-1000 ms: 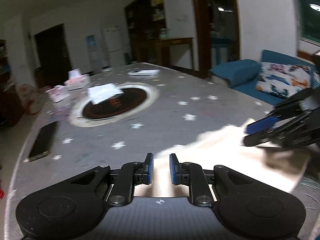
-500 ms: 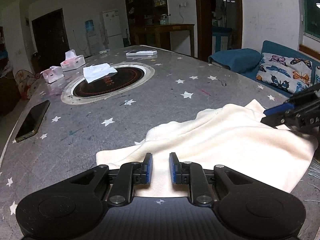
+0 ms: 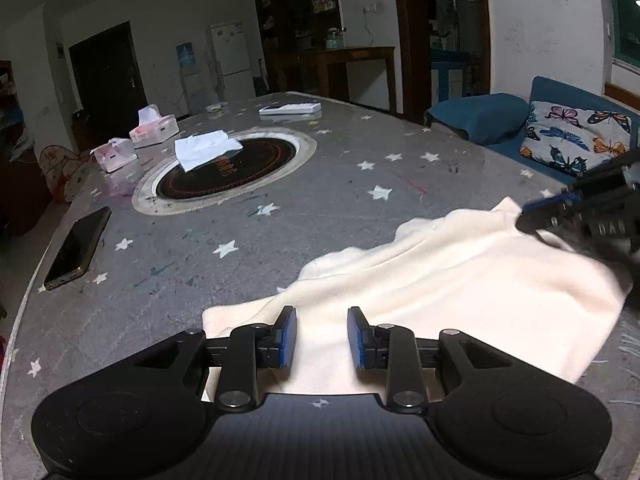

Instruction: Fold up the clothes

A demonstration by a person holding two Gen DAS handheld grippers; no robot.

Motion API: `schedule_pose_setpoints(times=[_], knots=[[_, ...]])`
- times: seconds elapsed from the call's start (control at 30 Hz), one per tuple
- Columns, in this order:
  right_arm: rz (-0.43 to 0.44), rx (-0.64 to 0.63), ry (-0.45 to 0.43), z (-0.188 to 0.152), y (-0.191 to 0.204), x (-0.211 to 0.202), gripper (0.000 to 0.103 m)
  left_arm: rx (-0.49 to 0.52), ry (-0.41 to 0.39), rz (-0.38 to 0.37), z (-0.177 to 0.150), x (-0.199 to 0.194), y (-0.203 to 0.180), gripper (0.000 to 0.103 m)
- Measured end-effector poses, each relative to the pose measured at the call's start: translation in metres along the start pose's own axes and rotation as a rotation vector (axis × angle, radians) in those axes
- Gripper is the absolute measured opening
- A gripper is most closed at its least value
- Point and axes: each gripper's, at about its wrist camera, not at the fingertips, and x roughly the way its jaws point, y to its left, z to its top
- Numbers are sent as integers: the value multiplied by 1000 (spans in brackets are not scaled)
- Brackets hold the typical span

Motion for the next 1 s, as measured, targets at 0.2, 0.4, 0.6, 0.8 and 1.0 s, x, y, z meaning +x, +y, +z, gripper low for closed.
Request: schedule_pose_setpoints(times=[0.2, 0.4, 0.6, 0.8, 1.0], knots=[[114, 3, -14, 24, 13, 1, 10, -29, -17, -49, 17, 7, -6, 29], [177, -24, 31, 39, 43, 42, 10, -34, 1, -56, 23, 28, -10, 29], [156, -68, 46, 38, 50, 52, 9, -79, 14, -56, 23, 36, -3, 31], [162, -120, 2, 29, 36, 8, 9, -89, -43, -74, 16, 5, -3, 30], [204, -146, -14, -4, 39, -41, 9, -77, -83, -102, -9, -42, -8, 30]])
